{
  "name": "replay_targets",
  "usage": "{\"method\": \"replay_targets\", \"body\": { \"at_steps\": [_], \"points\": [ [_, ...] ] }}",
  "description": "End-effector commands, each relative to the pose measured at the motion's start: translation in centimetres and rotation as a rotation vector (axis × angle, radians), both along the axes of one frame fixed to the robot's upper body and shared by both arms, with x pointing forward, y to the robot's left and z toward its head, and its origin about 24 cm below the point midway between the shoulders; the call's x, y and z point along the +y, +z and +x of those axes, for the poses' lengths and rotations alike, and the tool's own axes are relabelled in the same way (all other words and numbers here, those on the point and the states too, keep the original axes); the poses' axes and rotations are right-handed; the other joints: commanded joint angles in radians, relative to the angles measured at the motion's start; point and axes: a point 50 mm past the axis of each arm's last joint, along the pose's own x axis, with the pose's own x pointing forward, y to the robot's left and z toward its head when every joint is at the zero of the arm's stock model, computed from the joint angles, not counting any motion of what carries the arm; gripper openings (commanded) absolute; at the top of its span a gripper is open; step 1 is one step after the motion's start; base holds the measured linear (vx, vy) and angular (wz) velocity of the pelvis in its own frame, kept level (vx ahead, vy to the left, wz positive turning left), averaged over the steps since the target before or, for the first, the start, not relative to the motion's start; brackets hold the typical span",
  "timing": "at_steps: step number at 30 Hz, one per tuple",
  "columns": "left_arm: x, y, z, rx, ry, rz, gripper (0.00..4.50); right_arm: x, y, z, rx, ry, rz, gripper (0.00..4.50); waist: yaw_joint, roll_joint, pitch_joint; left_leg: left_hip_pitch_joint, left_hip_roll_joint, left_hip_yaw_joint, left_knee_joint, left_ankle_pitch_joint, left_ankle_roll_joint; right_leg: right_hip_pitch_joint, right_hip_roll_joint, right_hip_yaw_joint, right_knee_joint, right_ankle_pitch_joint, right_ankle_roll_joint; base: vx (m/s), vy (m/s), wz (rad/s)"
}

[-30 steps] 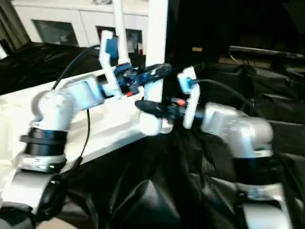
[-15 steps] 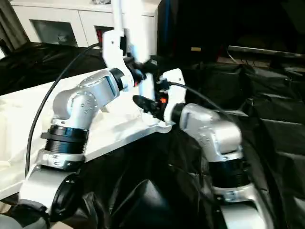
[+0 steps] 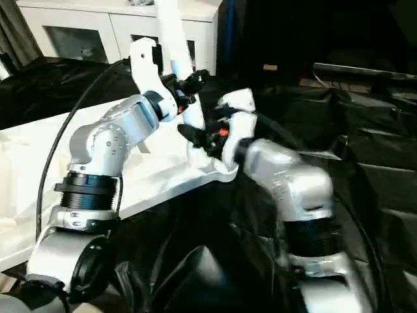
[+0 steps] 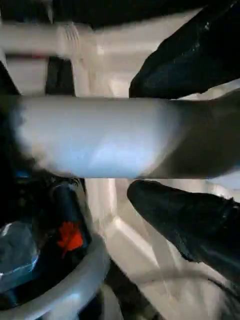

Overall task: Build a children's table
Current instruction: Insert table leg to table base

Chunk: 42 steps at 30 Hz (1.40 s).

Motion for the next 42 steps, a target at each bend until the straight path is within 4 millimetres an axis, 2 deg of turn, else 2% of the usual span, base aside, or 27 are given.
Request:
{"method": "replay_targets", "body": {
  "at_steps": [1,2,3,4,5,6,8,10,14,15,17,18,25,29,30,37,38,41,42],
  "points": [
    [-0.4,0.6,-0.6,-0.031,-0.107,-0.023,1.92,-0.5,1.5,-0.3,0.006,0.072,0.046,3.08,0.004,-0.021,-0.1,0.022,0.046,-0.017,-0.056,-0.093,0.068,0.061,-0.071,0.053,-0.07,-0.276,-0.143,0.0,0.0,0.0],
    [-0.4,0.7,-0.8,-0.015,-0.146,-0.043,1.92,-0.8,1.6,-0.4,0.006,0.084,0.041,3.08,0.002,-0.025,-0.1,0.019,0.046,-0.016,-0.056,-0.093,0.066,0.063,-0.071,0.052,-0.068,-0.268,-0.148,0.0,0.0,0.0],
    [-0.4,0.7,-0.9,-0.005,-0.171,-0.057,1.92,-1.0,1.7,-0.4,0.002,0.09,0.036,3.08,0.002,-0.024,-0.1,0.014,0.046,-0.017,-0.056,-0.087,0.068,0.066,-0.074,0.051,-0.066,-0.26,-0.154,0.0,0.0,0.0],
    [-0.4,0.9,-1.0,-0.005,-0.185,-0.064,1.92,-1.2,1.8,-0.6,0.005,0.115,0.037,3.08,0.001,-0.024,-0.1,0.015,0.045,-0.016,-0.055,-0.089,0.067,0.064,-0.074,0.051,-0.067,-0.264,-0.156,0.0,0.0,0.0],
    [-0.4,1.1,-1.1,0.004,-0.227,-0.084,1.91,-1.4,2.1,-0.9,0.006,0.16,0.037,3.08,0.004,-0.029,-0.099,0.014,0.042,-0.015,-0.054,-0.09,0.069,0.07,-0.076,0.05,-0.07,-0.288,-0.153,0.0,0.0,0.0],
    [-0.4,1.3,-1.4,0.006,-0.278,-0.108,1.91,-1.7,2.4,-1.1,0.007,0.192,0.04,3.08,0.004,-0.027,-0.098,0.015,0.044,-0.015,-0.054,-0.092,0.069,0.067,-0.075,0.051,-0.071,-0.297,-0.149,0.0,0.0,0.0],
    [-0.2,1.9,-1.6,-0.005,-0.344,-0.148,1.91,-1.9,2.9,-1.4,0.011,0.235,0.053,3.08,0.004,-0.028,-0.099,0.013,0.041,-0.015,-0.053,-0.087,0.07,0.07,-0.074,0.049,-0.071,-0.305,-0.141,0.0,0.0,0.0],
    [0.0,2.5,-1.7,-0.018,-0.402,-0.199,1.91,-2.1,3.3,-1.7,0.024,0.277,0.06,3.08,0.001,-0.028,-0.098,0.015,0.041,-0.016,-0.053,-0.096,0.067,0.067,-0.073,0.047,-0.075,-0.329,-0.136,0.0,0.0,0.0],
    [0.2,2.8,-1.8,-0.036,-0.431,-0.212,1.91,-2.1,3.3,-1.8,0.038,0.314,0.044,3.08,0.002,-0.028,-0.097,0.018,0.044,-0.016,-0.055,-0.106,0.059,0.063,-0.072,0.048,-0.079,-0.354,-0.126,0.0,0.0,0.0],
    [0.2,2.8,-1.9,-0.049,-0.437,-0.2,1.91,-2.1,3.2,-1.9,0.048,0.323,0.034,3.08,0.001,-0.035,-0.097,0.017,0.045,-0.016,-0.056,-0.107,0.057,0.064,-0.072,0.047,-0.078,-0.353,-0.124,0.0,0.0,0.0],
    [0.3,2.9,-2.0,-0.07,-0.445,-0.175,1.91,-2.1,3.0,-1.9,0.065,0.332,0.019,3.08,0.002,-0.03,-0.097,0.018,0.047,-0.018,-0.057,-0.103,0.053,0.063,-0.073,0.048,-0.077,-0.353,-0.12,0.0,0.0,0.0],
    [0.2,2.8,-2.2,-0.075,-0.456,-0.166,1.91,-2.1,2.9,-1.9,0.075,0.333,0.018,3.08,0.002,-0.033,-0.098,0.019,0.047,-0.018,-0.057,-0.107,0.05,0.063,-0.074,0.049,-0.077,-0.353,-0.118,0.0,0.0,0.0],
    [-0.4,2.7,-3.2,-0.118,-0.534,-0.118,1.91,-2.1,2.6,-1.7,0.093,0.338,-0.003,3.08,0.001,-0.034,-0.098,0.019,0.048,-0.018,-0.058,-0.117,0.036,0.064,-0.076,0.05,-0.077,-0.354,-0.122,0.0,0.0,0.0],
    [-0.7,2.7,-3.4,-0.122,-0.553,-0.108,1.9,-2.0,2.5,-1.6,0.091,0.348,-0.026,3.08,0.002,-0.035,-0.097,0.019,0.048,-0.018,-0.058,-0.125,0.031,0.064,-0.076,0.049,-0.079,-0.373,-0.112,0.0,0.0,0.0],
    [-0.7,2.7,-3.4,-0.123,-0.559,-0.107,1.9,-1.9,2.4,-1.6,0.091,0.352,-0.035,3.08,0.002,-0.038,-0.098,0.019,0.047,-0.018,-0.058,-0.125,0.03,0.064,-0.076,0.049,-0.079,-0.378,-0.108,0.0,0.0,0.0],
    [-0.6,2.6,-3.5,-0.126,-0.567,-0.098,1.9,-1.9,2.2,-1.7,0.1,0.367,-0.044,3.08,0.002,-0.037,-0.099,0.017,0.047,-0.019,-0.057,-0.121,0.031,0.064,-0.075,0.049,-0.078,-0.374,-0.108,0.0,0.0,0.0],
    [-0.6,2.6,-3.5,-0.125,-0.567,-0.098,1.9,-1.9,2.2,-1.7,0.101,0.367,-0.044,2.8,0.001,-0.037,-0.098,0.017,0.047,-0.019,-0.058,-0.122,0.032,0.063,-0.075,0.049,-0.078,-0.374,-0.108,0.0,0.0,0.0],
    [-0.7,2.6,-3.6,-0.125,-0.569,-0.1,1.9,-1.9,2.1,-1.7,0.108,0.368,-0.033,2.73,0.001,-0.037,-0.098,0.019,0.048,-0.018,-0.058,-0.125,0.032,0.063,-0.075,0.049,-0.078,-0.372,-0.112,0.0,0.0,0.0],
    [-0.7,2.6,-3.6,-0.125,-0.569,-0.1,1.9,-1.9,2.1,-1.7,0.109,0.369,-0.031,2.5,0.002,-0.037,-0.099,0.018,0.047,-0.018,-0.057,-0.123,0.033,0.064,-0.076,0.049,-0.079,-0.371,-0.112,0.0,0.0,0.0]
  ]
}}
